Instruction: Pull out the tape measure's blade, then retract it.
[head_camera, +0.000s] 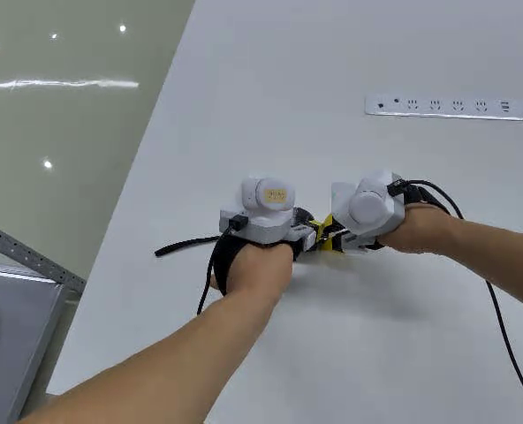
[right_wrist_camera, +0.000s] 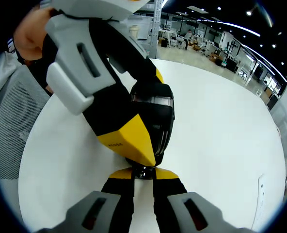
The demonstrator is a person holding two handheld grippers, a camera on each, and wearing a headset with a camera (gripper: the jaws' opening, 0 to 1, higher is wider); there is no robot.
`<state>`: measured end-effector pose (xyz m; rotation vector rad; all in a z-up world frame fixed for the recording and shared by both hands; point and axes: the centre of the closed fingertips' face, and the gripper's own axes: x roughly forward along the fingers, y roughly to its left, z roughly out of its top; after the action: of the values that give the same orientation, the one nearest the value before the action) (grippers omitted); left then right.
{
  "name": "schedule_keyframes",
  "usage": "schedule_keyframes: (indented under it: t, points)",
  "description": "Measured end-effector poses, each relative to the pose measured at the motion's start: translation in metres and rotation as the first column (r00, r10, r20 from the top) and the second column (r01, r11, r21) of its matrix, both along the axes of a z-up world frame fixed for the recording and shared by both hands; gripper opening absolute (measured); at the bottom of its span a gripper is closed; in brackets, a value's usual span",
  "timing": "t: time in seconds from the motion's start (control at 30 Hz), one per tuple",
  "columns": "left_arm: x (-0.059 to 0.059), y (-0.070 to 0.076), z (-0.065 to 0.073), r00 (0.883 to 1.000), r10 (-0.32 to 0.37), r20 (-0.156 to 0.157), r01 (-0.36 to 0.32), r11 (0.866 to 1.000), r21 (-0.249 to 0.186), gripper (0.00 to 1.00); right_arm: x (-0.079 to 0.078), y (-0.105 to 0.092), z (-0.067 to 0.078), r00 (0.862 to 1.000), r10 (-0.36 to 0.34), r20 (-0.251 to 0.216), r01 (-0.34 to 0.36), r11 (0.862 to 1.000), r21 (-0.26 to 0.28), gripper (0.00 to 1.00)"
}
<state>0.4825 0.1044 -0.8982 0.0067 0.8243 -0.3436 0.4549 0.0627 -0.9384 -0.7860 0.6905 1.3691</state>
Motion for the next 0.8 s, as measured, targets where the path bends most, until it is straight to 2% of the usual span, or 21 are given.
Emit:
schedule_keyframes:
  t: [0.4,0.8]
  points:
    - [0.0005,0.0016,0.0011,1.0,0.004,-0.006,-0.004,1.0,-0.012,0.59,-0.0005,0.0004,0.0003,1.0,-0.013,0.02,0.013,1.0,-0.005,0.15]
    - [-0.0019,0.0016,0.0022,1.0,-0.01,-0.003,0.01,1.0,-0.005,0.59,0.0012,0.0004,0.0005,0.996,-0.087,0.001,0.086,0.996,0.016,0.18]
